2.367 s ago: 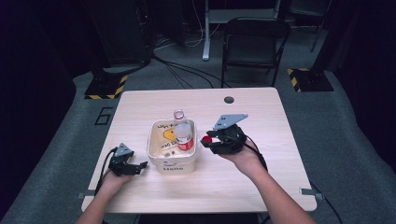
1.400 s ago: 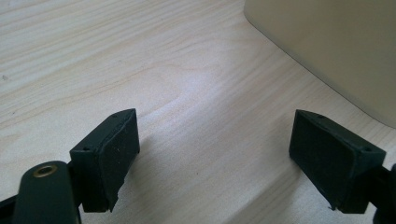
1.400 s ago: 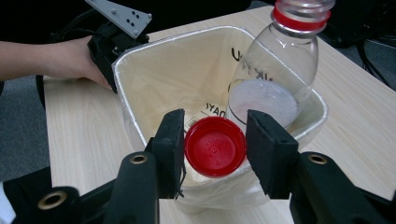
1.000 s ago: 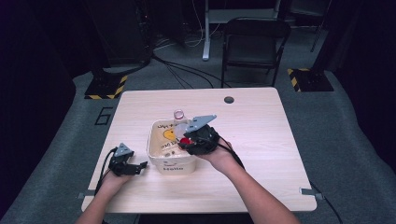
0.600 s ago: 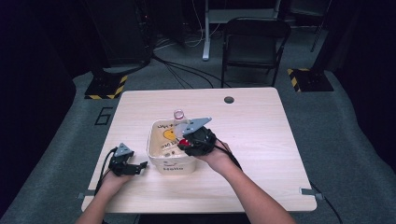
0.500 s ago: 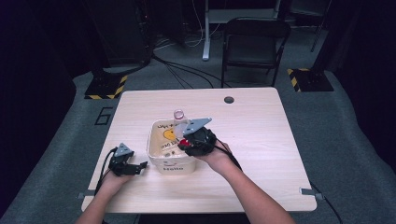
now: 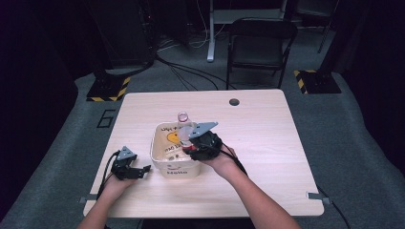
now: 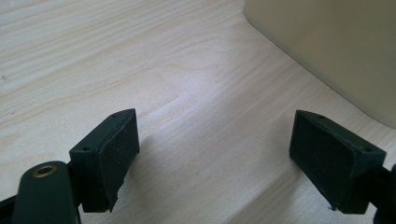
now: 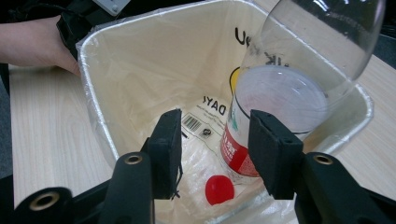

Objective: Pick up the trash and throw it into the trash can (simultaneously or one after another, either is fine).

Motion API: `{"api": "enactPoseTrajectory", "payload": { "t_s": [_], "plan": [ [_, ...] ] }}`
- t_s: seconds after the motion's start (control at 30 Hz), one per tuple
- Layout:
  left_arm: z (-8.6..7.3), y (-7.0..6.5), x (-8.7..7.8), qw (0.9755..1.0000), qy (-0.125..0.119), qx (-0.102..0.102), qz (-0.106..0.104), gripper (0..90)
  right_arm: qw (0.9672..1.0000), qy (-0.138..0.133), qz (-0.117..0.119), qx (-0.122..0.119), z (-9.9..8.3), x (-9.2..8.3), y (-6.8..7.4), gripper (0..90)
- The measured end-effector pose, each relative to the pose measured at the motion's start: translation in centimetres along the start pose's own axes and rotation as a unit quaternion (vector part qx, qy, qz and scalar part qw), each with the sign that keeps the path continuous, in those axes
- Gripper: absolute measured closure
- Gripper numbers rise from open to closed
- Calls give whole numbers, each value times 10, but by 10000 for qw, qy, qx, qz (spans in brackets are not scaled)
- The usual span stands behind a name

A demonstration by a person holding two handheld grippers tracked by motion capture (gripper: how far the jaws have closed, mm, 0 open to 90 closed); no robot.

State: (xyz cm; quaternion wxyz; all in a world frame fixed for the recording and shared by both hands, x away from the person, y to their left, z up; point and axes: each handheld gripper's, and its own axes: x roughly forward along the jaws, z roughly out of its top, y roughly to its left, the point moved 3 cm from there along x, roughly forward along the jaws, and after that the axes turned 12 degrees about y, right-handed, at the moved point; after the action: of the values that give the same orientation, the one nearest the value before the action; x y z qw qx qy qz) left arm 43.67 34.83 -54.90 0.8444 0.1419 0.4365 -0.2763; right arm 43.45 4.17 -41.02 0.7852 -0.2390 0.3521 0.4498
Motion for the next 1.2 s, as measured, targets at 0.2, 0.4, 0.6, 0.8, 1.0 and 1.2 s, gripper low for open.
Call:
{"api": "enactPoseTrajectory", "payload": {
  "t_s": [0.2,0.4,0.6,0.8,1.0,1.2],
  "plan": [
    [0,0,0,10000,-12,15,-4,157,9999,-121,-37,56,-6,-11,0,506],
    [0,0,0,10000,-11,16,-3,157,9993,-284,-99,228,-15,-23,0,450],
    [2,1,2,10000,-31,35,-12,157,9985,-363,-223,330,-23,-32,-2,417],
    [3,1,3,10000,-41,34,-37,149,9972,-413,-375,494,-34,-39,-12,382],
    [4,1,4,10000,-63,20,-35,149,9952,-362,-523,750,-55,-45,-22,375],
    [4,1,3,10000,-53,34,-34,148,9920,-373,-718,971,-79,-54,-31,374]
  ]
}}
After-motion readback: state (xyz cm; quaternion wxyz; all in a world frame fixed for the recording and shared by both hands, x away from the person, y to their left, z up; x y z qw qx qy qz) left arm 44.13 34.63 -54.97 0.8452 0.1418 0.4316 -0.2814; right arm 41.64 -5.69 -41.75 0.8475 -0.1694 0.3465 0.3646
